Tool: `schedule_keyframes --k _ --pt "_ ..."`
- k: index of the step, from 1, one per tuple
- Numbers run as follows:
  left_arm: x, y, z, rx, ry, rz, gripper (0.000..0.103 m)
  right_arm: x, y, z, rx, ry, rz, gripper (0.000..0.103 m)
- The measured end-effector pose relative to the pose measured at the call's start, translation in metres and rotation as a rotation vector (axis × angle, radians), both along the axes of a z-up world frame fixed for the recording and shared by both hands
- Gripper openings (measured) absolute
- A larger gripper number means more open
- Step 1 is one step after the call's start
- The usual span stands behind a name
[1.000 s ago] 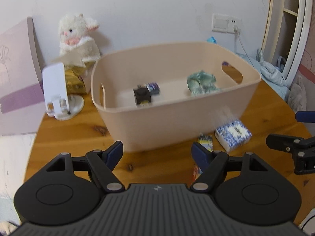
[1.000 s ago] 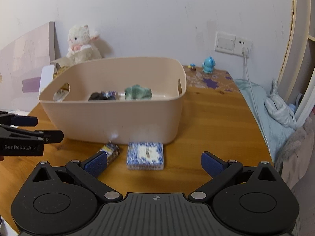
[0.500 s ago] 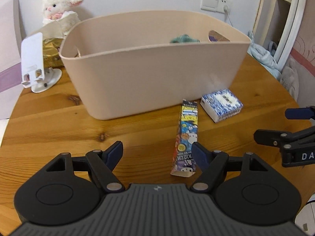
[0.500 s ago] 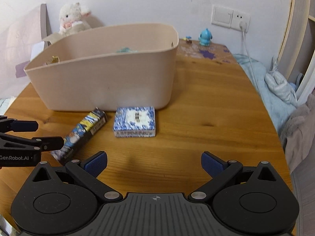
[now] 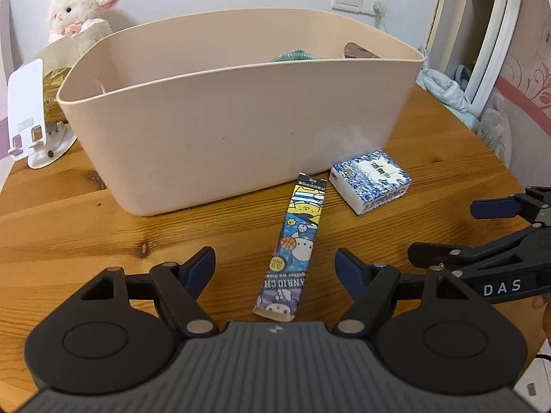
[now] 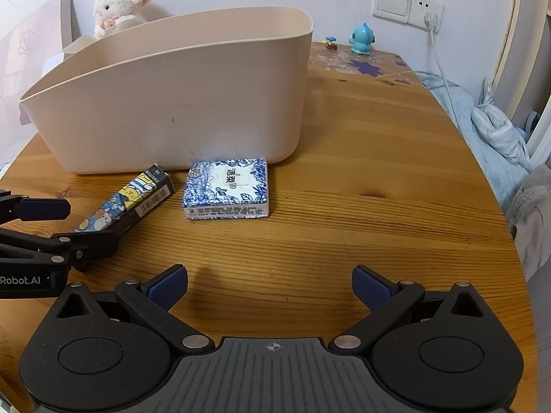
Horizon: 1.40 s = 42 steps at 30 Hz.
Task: Organize objects
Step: 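Grasp the tall cartoon snack box with the left tool while the right tool grasps the blue-white tissue pack, then lift both items over the basket and open both tools to drop them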
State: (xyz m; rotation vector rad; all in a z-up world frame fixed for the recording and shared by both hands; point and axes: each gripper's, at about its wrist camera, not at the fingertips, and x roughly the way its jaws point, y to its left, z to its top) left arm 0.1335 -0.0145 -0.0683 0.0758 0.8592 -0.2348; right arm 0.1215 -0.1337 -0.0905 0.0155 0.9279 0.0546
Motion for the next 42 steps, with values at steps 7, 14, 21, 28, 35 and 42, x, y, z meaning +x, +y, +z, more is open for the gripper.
schedule_keyframes --k 7,14,21,28,35,42 --pt "0.014 0.0 -0.012 0.033 0.006 0.018 0.071 0.009 -0.003 -0.006 0.026 -0.002 0.018 0.103" --pt "0.023 0.002 -0.015 0.031 -0.034 -0.006 0.072 0.027 0.006 -0.011 -0.024 -0.023 0.054 0.103" --pt "0.033 0.007 -0.016 0.024 -0.063 0.002 0.072 0.043 0.012 -0.014 -0.033 -0.056 0.067 0.103" --pt "0.034 0.009 -0.017 0.018 -0.081 -0.032 0.061 0.046 0.014 -0.017 -0.02 -0.085 0.083 0.103" --pt "0.029 0.005 -0.014 0.009 -0.085 -0.1 0.03 0.044 0.017 -0.019 -0.021 -0.097 0.089 0.1" --pt "0.017 0.0 -0.013 0.027 -0.086 -0.13 0.025 0.039 0.023 -0.01 -0.019 -0.106 0.108 0.06"
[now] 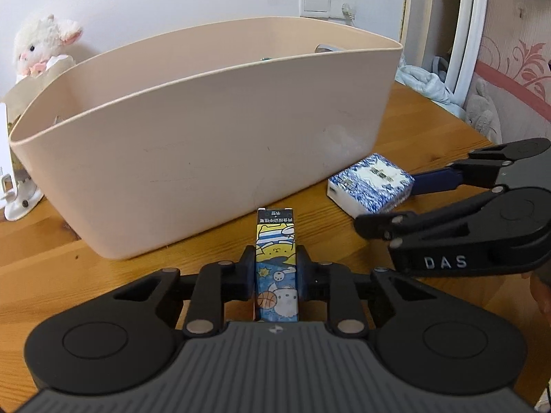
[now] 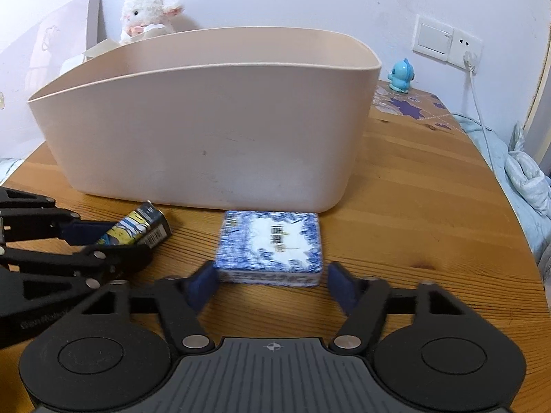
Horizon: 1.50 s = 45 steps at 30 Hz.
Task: Organize objects
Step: 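Lift both items over the basket and open both tools to drop them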
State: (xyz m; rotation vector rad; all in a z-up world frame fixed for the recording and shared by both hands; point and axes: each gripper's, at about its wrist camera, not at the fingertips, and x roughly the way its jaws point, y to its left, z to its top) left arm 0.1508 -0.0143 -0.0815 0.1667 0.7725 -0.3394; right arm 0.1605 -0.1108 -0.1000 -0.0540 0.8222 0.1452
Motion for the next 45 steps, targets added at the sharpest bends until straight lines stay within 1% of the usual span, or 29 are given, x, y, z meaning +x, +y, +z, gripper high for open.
schedule_keyframes --k 8,14,21,27,31,35,41,45 --pt "-0.014 0.006 0.002 0.009 0.02 0.015 0.025 -0.017 0.004 0.005 0.024 0.021 0.014 0.06" --pt "-0.03 0.012 0.013 0.021 -0.012 0.012 0.025 -0.038 0.005 0.026 0.031 -0.027 0.017 0.06" --pt "-0.043 0.024 0.041 0.025 -0.086 0.035 0.025 -0.056 0.003 0.061 0.038 -0.106 0.013 0.06" --pt "-0.043 0.036 0.075 0.017 -0.175 0.07 0.025 -0.061 -0.003 0.093 0.051 -0.19 0.005 0.06" --pt "-0.038 0.04 0.098 -0.005 -0.236 0.089 0.025 -0.055 -0.006 0.113 0.058 -0.249 0.0 0.06" --pt "-0.025 0.043 0.114 0.004 -0.296 0.101 0.025 -0.045 -0.008 0.132 0.06 -0.306 -0.01 0.06" --pt "0.007 0.043 0.121 0.003 -0.312 0.129 0.025 -0.019 -0.011 0.147 0.066 -0.36 -0.024 0.06" --pt "0.032 0.04 0.118 0.008 -0.287 0.144 0.025 0.004 -0.01 0.149 0.077 -0.366 -0.033 0.06"
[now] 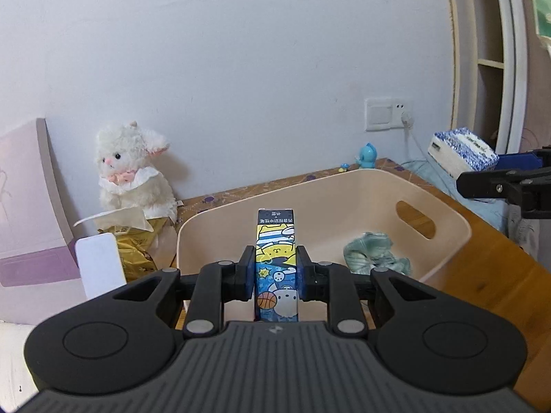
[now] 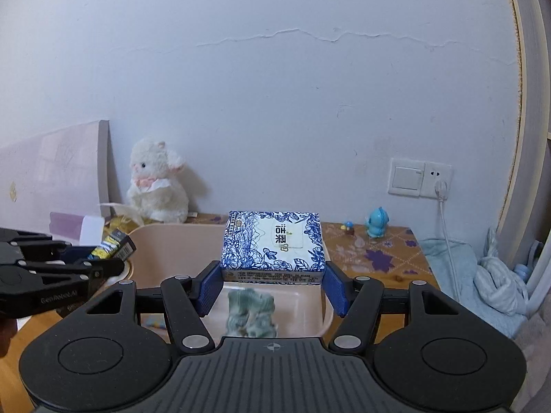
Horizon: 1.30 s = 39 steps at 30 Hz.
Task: Organize objects
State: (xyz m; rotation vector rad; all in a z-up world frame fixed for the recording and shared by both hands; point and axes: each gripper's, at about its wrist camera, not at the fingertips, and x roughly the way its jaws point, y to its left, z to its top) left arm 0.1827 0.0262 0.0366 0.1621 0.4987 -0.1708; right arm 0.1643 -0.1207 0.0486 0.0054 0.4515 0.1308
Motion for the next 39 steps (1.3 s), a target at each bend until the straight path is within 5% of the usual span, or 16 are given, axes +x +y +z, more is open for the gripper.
schedule_keyframes --k 17,28,29,30,32,39 --pt "0.078 -0.002 -0.046 0.002 0.221 0.07 0.025 0.074 0.036 -0.049 -0.073 0.169 0.052 0.06" --pt "0.079 0.0 -0.053 -0.017 0.277 0.068 0.027 0.082 0.039 -0.071 -0.098 0.277 0.07 0.066" --pt "0.078 -0.001 -0.052 -0.013 0.275 0.063 0.035 0.082 0.039 -0.071 -0.097 0.277 0.07 0.069" --pt "0.076 -0.001 -0.05 -0.01 0.268 0.063 0.055 0.081 0.038 -0.07 -0.099 0.276 0.067 0.07" --pt "0.072 -0.002 -0.047 -0.01 0.241 0.068 0.07 0.077 0.038 -0.067 -0.102 0.268 0.068 0.076" --pt "0.057 -0.005 -0.032 -0.01 0.215 0.082 0.072 0.063 0.037 -0.05 -0.1 0.239 0.043 0.1"
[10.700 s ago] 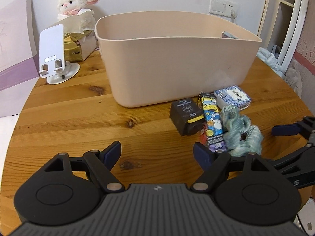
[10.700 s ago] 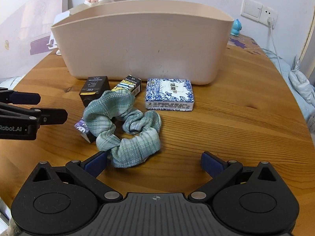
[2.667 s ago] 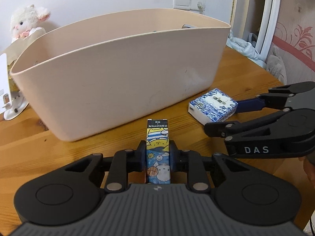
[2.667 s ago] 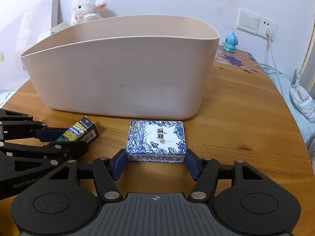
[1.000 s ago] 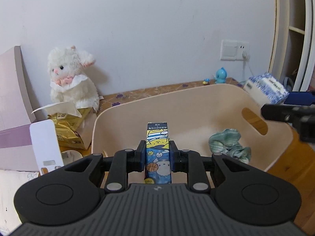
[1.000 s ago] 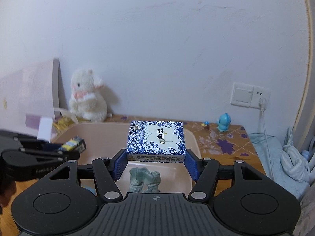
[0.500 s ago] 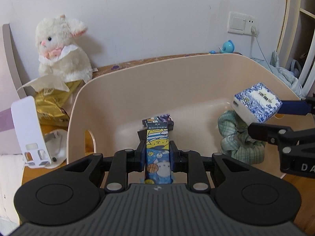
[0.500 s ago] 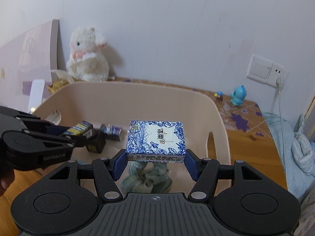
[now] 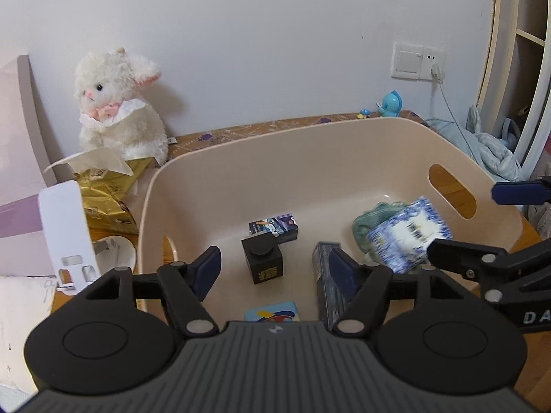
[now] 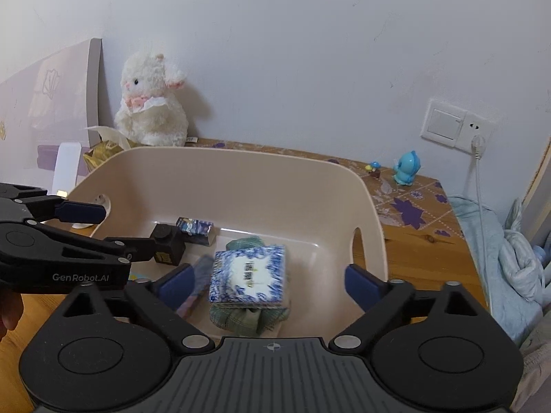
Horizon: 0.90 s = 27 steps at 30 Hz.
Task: Organize objects
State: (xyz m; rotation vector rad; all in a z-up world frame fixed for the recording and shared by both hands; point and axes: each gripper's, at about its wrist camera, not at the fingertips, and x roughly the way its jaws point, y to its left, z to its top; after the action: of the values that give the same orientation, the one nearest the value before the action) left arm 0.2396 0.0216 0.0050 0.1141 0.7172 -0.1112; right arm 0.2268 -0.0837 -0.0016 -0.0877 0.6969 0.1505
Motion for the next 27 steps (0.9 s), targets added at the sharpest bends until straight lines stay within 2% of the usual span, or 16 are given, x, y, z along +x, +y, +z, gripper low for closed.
schedule_keyframes --k 3,11,20,27 --pt "-0.008 0.001 0.007 -0.003 -0.008 0.014 0.072 -0.009 -0.002 0.008 0.005 -0.007 -0.008 0.103" --pt "-0.037 0.002 0.026 -0.017 -0.031 0.045 0.076 -0.037 -0.008 0.024 0.05 0.009 -0.027 0.103" --pt "-0.073 0.002 0.041 -0.018 -0.037 0.06 0.076 -0.074 -0.007 0.043 0.055 -0.015 -0.039 0.103" --pt "-0.106 0.005 0.05 -0.026 -0.037 0.071 0.076 -0.103 -0.002 0.047 0.034 -0.012 -0.043 0.103"
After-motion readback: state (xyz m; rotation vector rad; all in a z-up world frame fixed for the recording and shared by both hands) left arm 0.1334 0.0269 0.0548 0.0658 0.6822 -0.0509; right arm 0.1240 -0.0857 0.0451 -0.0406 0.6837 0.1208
